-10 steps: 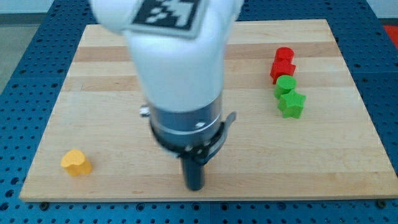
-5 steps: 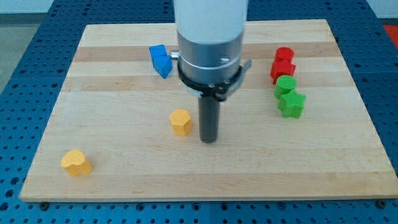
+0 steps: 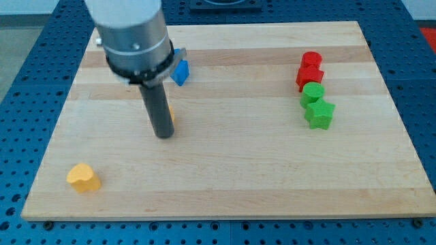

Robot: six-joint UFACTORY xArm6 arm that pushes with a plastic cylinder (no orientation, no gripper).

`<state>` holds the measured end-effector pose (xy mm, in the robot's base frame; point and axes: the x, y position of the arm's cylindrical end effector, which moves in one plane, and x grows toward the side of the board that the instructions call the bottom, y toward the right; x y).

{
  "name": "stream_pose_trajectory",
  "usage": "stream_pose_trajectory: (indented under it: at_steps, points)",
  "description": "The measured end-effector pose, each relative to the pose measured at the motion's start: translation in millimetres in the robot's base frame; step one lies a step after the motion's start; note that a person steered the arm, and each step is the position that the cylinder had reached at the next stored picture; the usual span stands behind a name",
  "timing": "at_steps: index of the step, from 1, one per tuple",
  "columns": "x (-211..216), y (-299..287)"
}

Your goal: Push the yellow hexagon towards the blue triangle

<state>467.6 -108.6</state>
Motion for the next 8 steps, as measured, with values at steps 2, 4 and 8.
stream_pose_trajectory:
  at_steps: [2,4,8]
  points:
    - [-30,0]
    - [-20,-70]
    - [-39,-28]
